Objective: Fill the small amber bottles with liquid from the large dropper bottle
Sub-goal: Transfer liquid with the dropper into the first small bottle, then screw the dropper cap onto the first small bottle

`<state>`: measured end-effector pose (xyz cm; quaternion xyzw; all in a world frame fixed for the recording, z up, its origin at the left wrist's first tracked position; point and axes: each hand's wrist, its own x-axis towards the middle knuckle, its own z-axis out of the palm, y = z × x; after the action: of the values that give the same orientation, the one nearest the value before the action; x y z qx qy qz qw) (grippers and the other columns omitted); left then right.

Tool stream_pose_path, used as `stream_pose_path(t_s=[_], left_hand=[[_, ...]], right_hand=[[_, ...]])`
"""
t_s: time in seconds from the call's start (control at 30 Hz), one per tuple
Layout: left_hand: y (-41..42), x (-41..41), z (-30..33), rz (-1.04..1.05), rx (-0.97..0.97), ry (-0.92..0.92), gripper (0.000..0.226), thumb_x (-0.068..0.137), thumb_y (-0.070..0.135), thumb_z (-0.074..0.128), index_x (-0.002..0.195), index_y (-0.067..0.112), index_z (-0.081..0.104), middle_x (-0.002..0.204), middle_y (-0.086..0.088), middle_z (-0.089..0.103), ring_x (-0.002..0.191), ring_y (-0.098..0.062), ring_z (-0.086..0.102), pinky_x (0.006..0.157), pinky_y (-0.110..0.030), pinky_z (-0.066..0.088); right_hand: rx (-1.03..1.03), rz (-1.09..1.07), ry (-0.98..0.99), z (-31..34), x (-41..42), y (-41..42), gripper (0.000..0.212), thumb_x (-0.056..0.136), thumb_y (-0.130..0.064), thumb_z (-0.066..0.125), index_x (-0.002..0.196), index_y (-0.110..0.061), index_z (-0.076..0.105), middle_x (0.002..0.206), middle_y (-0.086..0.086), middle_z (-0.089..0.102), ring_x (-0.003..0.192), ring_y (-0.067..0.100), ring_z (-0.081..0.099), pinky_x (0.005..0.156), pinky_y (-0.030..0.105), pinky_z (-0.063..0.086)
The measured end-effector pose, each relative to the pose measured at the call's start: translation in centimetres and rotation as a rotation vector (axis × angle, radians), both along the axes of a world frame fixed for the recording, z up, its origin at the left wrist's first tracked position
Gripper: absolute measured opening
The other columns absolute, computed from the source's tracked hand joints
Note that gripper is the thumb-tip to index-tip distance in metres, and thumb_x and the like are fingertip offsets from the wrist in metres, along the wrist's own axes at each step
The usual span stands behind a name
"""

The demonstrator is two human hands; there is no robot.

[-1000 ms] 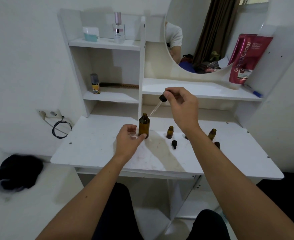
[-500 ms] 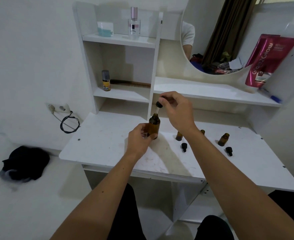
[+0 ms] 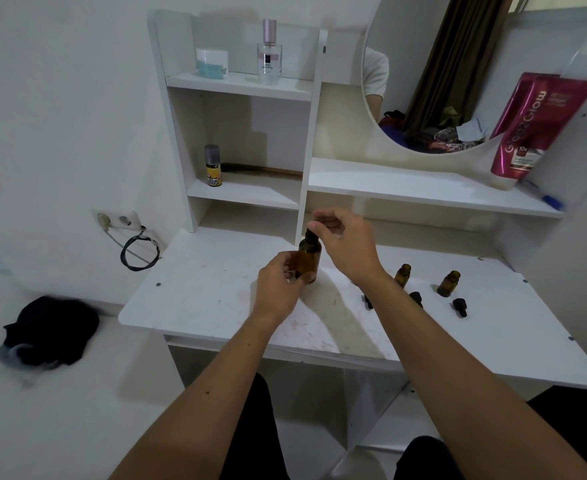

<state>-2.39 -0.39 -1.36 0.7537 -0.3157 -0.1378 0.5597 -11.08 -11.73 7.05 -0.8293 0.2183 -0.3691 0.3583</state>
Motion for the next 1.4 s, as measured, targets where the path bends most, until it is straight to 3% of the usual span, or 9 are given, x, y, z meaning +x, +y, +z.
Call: stream_pose_path(t_s=[0.33, 0.5, 0.6, 0.7, 0.87, 0.93, 1.03, 1.2, 1.4], left_hand=[[0.6, -1.5, -0.4, 0.08, -0.029, -0.052, 0.067, 0.083, 0.036, 0.084, 0.14, 0.024, 0.05, 0.137, 0.004, 0.06, 0.114, -0.017, 0.063, 0.099, -0.032, 0.055], [1.3, -2.9, -0.4, 0.117, -0.106, -0.069, 0.041, 0.087, 0.036, 0.081, 0.118, 0.025, 0.058, 0.112, 0.008, 0.067, 0.093, -0.01, 0.065, 0.079, -0.02, 0.056], [1.2, -4.0, -0.4, 0.046, -0.13, -0.1, 0.028, 0.09, 0.033, 0.078, 0.111, 0.023, 0.062, 0.104, 0.009, 0.069, 0.091, -0.007, 0.067, 0.081, -0.025, 0.059], [0.3, -4.9, -0.4, -0.039, -0.114, -0.135, 0.026, 0.093, 0.032, 0.076, 0.115, 0.024, 0.065, 0.105, 0.011, 0.07, 0.093, -0.005, 0.067, 0.085, -0.022, 0.059], [-1.8, -5.8, -0.7, -0.163, -0.084, -0.151, 0.037, 0.094, 0.032, 0.074, 0.128, 0.024, 0.062, 0.122, 0.01, 0.068, 0.108, -0.006, 0.066, 0.095, -0.027, 0.058], [-2.7, -5.9, -0.8, -0.178, -0.04, -0.148, 0.043, 0.094, 0.032, 0.074, 0.134, 0.025, 0.059, 0.133, 0.008, 0.064, 0.117, -0.008, 0.062, 0.1, -0.028, 0.055], [-4.0, -5.8, -0.7, -0.202, -0.012, -0.123, 0.05, 0.095, 0.032, 0.073, 0.14, 0.022, 0.054, 0.139, 0.009, 0.058, 0.121, -0.008, 0.058, 0.102, -0.028, 0.053], [-5.6, -5.6, -0.5, -0.172, -0.045, -0.04, 0.039, 0.105, 0.032, 0.056, 0.141, 0.017, 0.057, 0.127, 0.003, 0.068, 0.117, -0.01, 0.063, 0.094, -0.024, 0.056], [-5.5, -5.2, -0.8, -0.18, -0.107, 0.025, 0.038, 0.109, 0.039, 0.042, 0.133, 0.018, 0.063, 0.112, 0.005, 0.072, 0.109, -0.005, 0.067, 0.094, -0.025, 0.055]], right_hand=[[-0.022, -0.066, -0.039, -0.6, -4.5, -0.4, 0.024, 0.096, -0.025, 0.076, 0.118, -0.015, 0.074, 0.103, -0.01, 0.074, 0.096, -0.003, 0.068, 0.084, 0.003, 0.049], [-0.037, -0.17, 0.0, -3.7, -9.6, -0.6, 0.017, 0.094, -0.024, 0.077, 0.11, -0.018, 0.077, 0.1, -0.012, 0.076, 0.094, 0.0, 0.07, 0.086, 0.013, 0.055], [-0.055, -0.261, 0.063, -6.1, -12.1, -0.2, 0.012, 0.093, -0.024, 0.078, 0.103, -0.019, 0.077, 0.093, -0.012, 0.072, 0.087, 0.001, 0.067, 0.084, 0.024, 0.059], [-0.048, -0.367, 0.197, -8.1, -12.5, 0.5, 0.028, 0.089, -0.037, 0.081, 0.108, -0.017, 0.075, 0.095, -0.007, 0.069, 0.083, 0.005, 0.063, 0.082, 0.025, 0.057], [-0.07, -0.446, 0.353, -9.6, -11.6, 1.5, 0.036, 0.093, -0.043, 0.075, 0.115, -0.015, 0.075, 0.117, 0.0, 0.07, 0.11, 0.014, 0.062, 0.101, 0.023, 0.047], [-0.055, -0.49, 0.358, -9.7, -11.5, 1.3, 0.031, 0.098, -0.04, 0.07, 0.115, -0.014, 0.075, 0.122, 0.0, 0.069, 0.115, 0.012, 0.06, 0.098, 0.018, 0.038], [-0.023, -0.518, 0.334, -9.8, -11.5, 1.0, 0.037, 0.096, -0.047, 0.07, 0.115, -0.015, 0.075, 0.121, -0.001, 0.069, 0.112, 0.012, 0.061, 0.097, 0.019, 0.042], [-0.011, -0.518, 0.353, -9.5, -10.4, 0.7, 0.065, 0.081, -0.072, 0.071, 0.107, -0.013, 0.075, 0.109, 0.0, 0.067, 0.105, 0.015, 0.06, 0.086, 0.024, 0.049], [0.015, -0.52, 0.374, -8.8, -8.0, 1.1, 0.064, 0.081, -0.07, 0.07, 0.107, -0.011, 0.073, 0.107, 0.003, 0.065, 0.098, 0.016, 0.06, 0.08, 0.027, 0.05]])
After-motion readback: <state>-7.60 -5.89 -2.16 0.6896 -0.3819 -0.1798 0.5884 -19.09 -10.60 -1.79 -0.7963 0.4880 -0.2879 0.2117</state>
